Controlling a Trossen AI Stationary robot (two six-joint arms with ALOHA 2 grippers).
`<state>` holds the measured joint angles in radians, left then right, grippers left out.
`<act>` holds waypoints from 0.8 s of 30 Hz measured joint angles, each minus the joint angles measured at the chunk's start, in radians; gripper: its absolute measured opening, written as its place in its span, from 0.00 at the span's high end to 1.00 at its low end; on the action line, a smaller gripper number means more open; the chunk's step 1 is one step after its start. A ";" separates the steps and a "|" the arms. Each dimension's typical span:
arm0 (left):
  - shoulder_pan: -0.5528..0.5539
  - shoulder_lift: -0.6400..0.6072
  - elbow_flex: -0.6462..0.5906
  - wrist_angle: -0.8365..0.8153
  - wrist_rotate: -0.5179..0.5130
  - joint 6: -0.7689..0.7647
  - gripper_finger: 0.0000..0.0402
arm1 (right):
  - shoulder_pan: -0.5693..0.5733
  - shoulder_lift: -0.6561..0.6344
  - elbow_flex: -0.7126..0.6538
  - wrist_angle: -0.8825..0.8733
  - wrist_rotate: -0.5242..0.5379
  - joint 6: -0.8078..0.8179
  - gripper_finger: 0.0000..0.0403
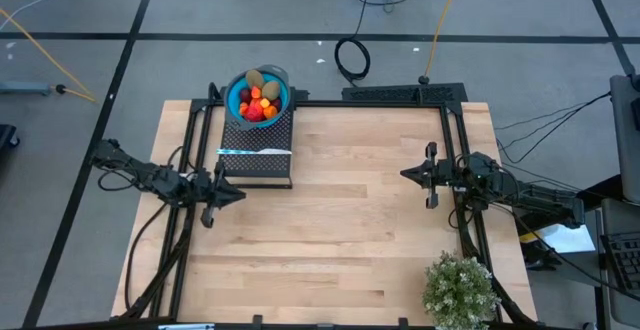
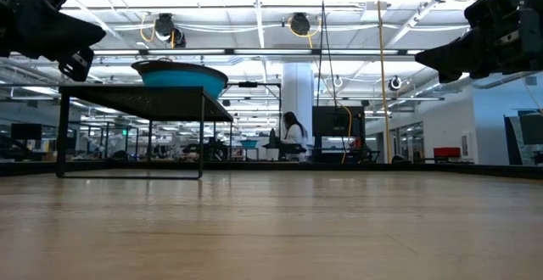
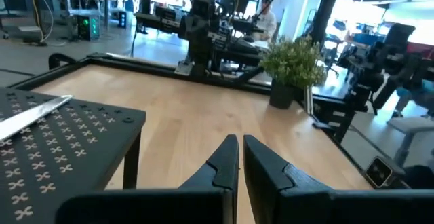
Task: Pick & Place Fruit
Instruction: Return to Home Position
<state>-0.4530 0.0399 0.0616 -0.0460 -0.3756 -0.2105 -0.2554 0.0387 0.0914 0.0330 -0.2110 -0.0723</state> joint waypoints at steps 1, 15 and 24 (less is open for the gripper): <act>0.000 0.000 0.000 -0.002 0.000 0.000 0.95 | 0.000 0.000 0.000 0.000 0.000 0.000 1.00; 0.000 0.000 0.000 -0.011 0.000 0.079 0.95 | 0.000 0.000 0.000 0.000 0.000 0.000 1.00; 0.000 0.000 0.000 -0.011 -0.001 0.190 0.95 | 0.000 0.000 0.000 0.000 0.000 0.000 1.00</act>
<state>-0.4530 0.0402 0.0620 -0.0566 -0.3763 -0.0204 -0.2554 0.0384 0.0914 0.0334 -0.2111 -0.0723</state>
